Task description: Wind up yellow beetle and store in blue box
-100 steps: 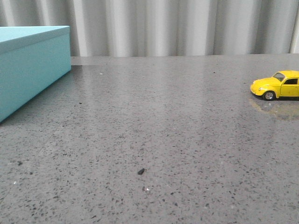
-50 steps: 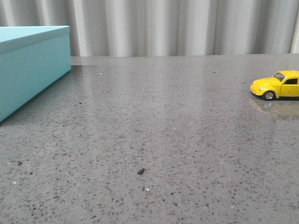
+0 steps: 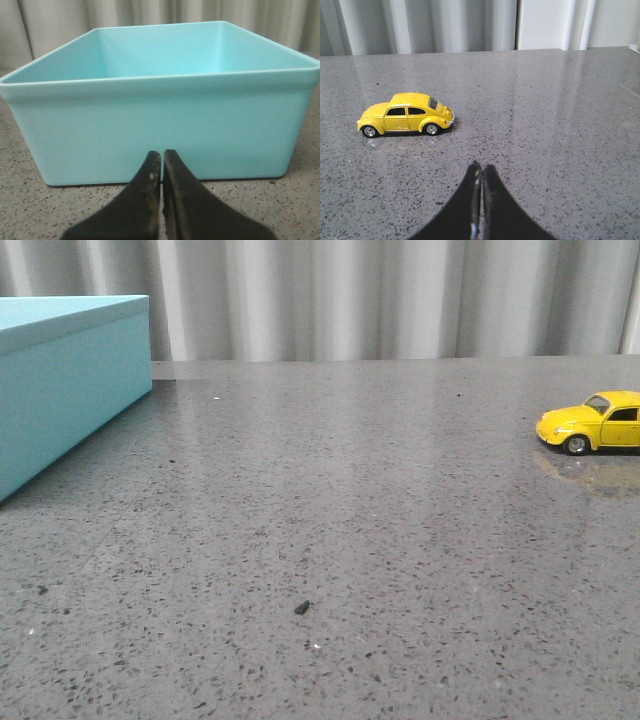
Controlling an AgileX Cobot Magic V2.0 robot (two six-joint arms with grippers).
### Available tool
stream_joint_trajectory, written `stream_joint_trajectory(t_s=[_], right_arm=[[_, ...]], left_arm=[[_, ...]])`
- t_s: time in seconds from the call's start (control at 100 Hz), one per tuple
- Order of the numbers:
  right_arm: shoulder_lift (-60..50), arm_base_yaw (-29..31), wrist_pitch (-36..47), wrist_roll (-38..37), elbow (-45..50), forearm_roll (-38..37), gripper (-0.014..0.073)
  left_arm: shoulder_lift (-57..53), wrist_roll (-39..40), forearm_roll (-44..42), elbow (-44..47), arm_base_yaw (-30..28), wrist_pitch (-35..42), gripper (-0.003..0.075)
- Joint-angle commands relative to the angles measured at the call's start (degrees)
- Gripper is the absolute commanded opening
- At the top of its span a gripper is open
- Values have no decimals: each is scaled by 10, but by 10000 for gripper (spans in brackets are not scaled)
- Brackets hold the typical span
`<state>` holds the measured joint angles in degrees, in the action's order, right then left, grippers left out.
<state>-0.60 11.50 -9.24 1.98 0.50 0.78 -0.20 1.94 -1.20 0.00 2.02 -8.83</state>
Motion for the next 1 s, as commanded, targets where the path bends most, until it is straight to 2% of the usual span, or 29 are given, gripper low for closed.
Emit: stream_joint_trajectory(t_s=[0.0,0.2,0.65,0.99], right_arm=[[-11,3,45,3,13,-1,-61],[-11,3,38,3,13,-28,-61],[-11,3,47,3,13,-30,-61],[-11,3,39,3,13,-30,-61]], left_arm=[[-19,5,12,15,0,53,-21],[-19,5,36,15,0,51,-21],[-18,5,89,15,0,35,-21],[17,5,74,15,0,55,-21]])
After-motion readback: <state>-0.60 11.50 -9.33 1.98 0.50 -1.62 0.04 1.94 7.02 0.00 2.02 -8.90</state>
